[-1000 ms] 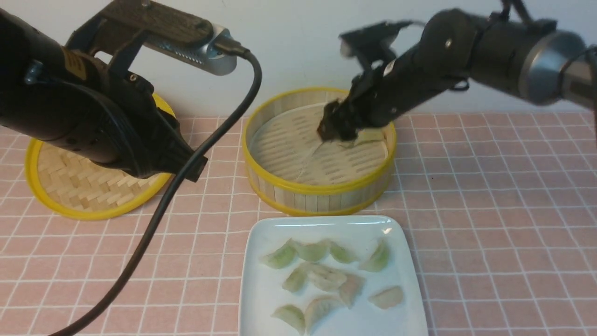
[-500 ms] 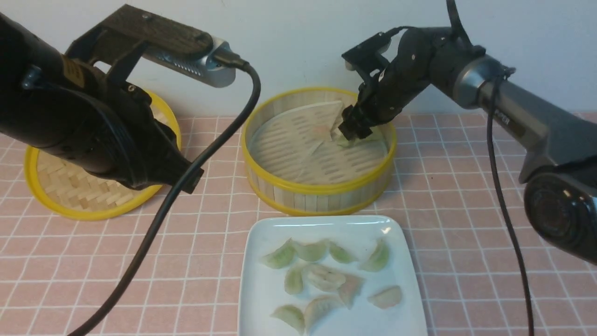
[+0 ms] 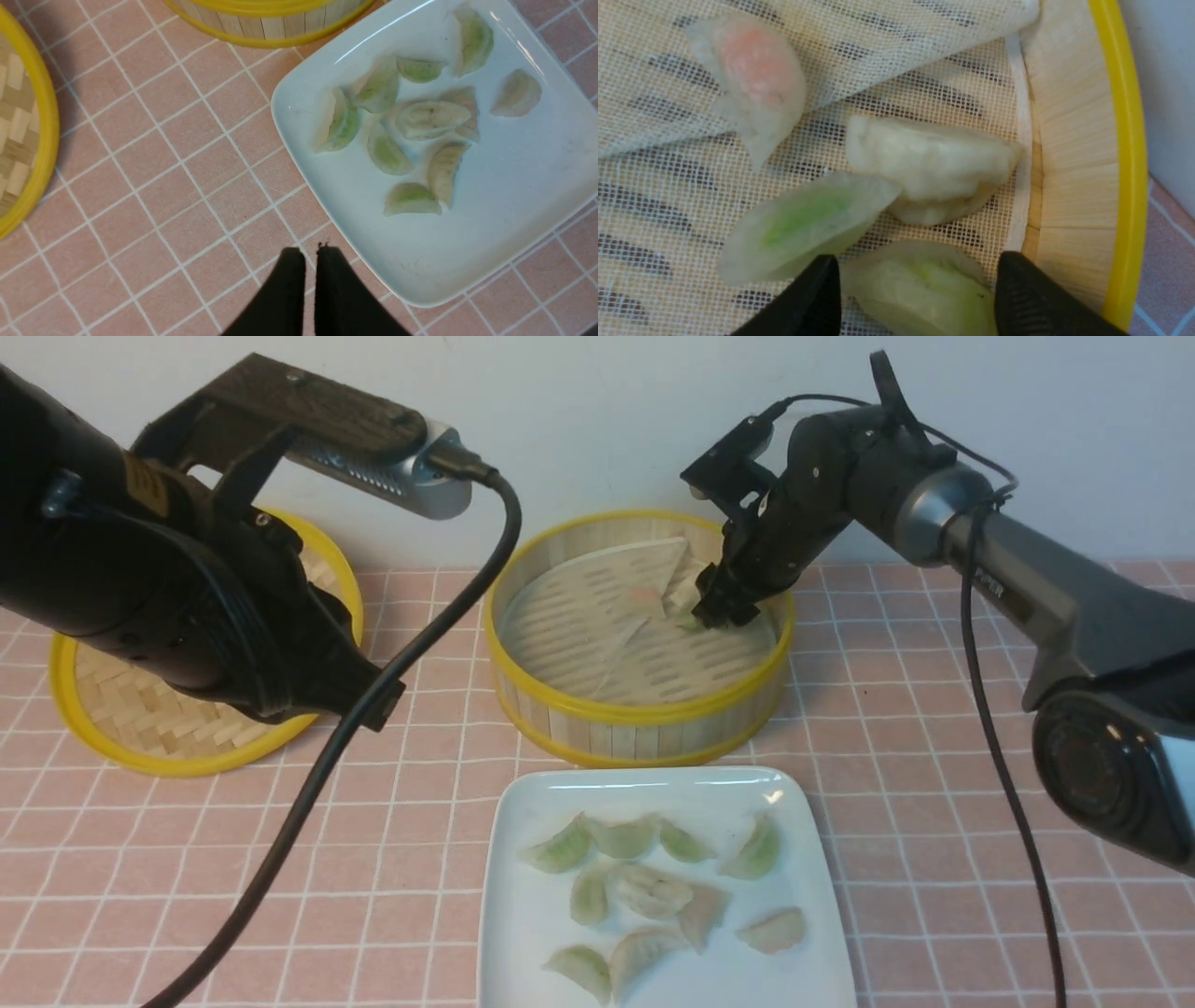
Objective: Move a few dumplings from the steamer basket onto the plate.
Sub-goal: Use the right arm to grab a dumpling from inside the steamer
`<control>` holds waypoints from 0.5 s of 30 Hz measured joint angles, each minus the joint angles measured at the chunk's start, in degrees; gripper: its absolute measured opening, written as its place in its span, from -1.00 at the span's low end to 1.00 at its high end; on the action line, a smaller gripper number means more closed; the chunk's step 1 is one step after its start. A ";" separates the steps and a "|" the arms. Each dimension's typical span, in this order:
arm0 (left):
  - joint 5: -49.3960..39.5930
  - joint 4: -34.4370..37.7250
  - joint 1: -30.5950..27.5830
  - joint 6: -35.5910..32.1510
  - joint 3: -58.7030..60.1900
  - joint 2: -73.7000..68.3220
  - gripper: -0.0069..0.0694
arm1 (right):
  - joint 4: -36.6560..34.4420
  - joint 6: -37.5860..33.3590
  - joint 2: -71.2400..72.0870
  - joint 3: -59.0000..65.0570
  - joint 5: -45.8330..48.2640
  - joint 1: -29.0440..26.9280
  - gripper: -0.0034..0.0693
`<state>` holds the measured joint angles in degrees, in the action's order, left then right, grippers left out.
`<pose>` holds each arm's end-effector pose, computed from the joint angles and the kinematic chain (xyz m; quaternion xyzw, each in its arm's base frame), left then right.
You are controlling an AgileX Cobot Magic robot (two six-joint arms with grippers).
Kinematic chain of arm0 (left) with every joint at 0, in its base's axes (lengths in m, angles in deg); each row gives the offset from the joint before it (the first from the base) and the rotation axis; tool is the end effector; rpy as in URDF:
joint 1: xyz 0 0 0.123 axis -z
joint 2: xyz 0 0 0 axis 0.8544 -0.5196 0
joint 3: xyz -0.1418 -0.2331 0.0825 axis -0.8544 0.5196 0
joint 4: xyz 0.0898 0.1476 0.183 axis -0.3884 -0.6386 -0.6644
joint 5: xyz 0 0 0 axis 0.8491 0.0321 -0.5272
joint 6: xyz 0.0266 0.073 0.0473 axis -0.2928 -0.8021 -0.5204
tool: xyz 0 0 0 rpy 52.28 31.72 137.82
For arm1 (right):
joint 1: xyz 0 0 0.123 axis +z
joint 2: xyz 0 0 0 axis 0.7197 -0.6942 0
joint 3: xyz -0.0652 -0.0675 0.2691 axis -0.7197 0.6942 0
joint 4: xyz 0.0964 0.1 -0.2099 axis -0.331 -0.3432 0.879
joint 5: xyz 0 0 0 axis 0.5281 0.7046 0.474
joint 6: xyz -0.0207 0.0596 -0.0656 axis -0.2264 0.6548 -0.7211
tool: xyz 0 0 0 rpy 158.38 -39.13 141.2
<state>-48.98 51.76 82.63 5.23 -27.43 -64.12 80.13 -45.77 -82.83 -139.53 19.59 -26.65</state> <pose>0.2260 -0.1109 0.3717 0.2577 0.9236 -0.0954 0.2673 0.5158 0.1867 0.1697 -0.3732 0.8970 0.0143 0.2364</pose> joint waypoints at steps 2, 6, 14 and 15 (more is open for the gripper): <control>0.00 0.00 0.00 -0.04 0.00 0.00 -0.77 | 0.17 0.00 -0.04 -0.04 0.00 0.00 0.15; 0.00 0.00 0.00 -0.11 0.00 0.00 -0.77 | 0.53 1.15 -0.24 -0.31 0.34 0.00 -0.08; -0.11 0.00 0.00 -0.11 0.00 0.00 -0.77 | 1.16 4.48 1.18 -1.02 2.93 0.05 -0.20; -0.13 0.00 0.00 -0.11 0.00 0.00 -0.77 | 1.16 5.42 1.96 -1.89 4.95 0.06 -0.46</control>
<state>-49.10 51.76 82.63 5.12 -27.43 -64.12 81.30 -40.35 -80.87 -141.42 24.53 -26.58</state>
